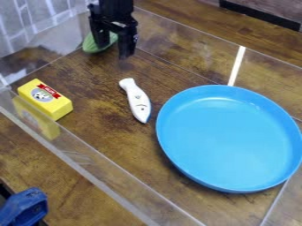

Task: Remove the white object from inside the blue tray and put it on the table

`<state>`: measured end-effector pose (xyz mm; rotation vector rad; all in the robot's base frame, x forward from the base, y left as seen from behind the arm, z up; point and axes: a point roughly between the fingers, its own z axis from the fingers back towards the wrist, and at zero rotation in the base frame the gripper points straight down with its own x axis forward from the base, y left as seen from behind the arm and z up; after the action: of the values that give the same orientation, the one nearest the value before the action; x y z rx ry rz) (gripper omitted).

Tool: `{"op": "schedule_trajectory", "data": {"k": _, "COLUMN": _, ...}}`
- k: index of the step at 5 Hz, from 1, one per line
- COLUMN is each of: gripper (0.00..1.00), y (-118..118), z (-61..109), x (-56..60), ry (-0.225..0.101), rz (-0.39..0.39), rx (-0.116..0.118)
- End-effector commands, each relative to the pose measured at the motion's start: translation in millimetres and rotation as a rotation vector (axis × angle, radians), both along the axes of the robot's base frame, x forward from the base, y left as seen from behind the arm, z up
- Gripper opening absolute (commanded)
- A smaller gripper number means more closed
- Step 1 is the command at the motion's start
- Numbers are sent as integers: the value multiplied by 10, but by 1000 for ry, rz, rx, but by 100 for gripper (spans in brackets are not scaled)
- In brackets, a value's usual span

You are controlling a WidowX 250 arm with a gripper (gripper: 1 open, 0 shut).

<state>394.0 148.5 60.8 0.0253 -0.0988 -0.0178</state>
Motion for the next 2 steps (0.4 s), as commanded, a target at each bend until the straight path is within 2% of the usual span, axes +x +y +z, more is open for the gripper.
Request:
{"op": "schedule_trajectory", "data": {"k": 1, "gripper": 100, "y": 164, "z": 203, "x": 25, "ry": -53, "rz": 26, "rx": 22}}
{"op": "schedule_trajectory", "data": {"k": 2, "gripper": 100, "y": 198, "z": 207, "x": 4, "ry": -52, "rz": 23, "rx": 22}}
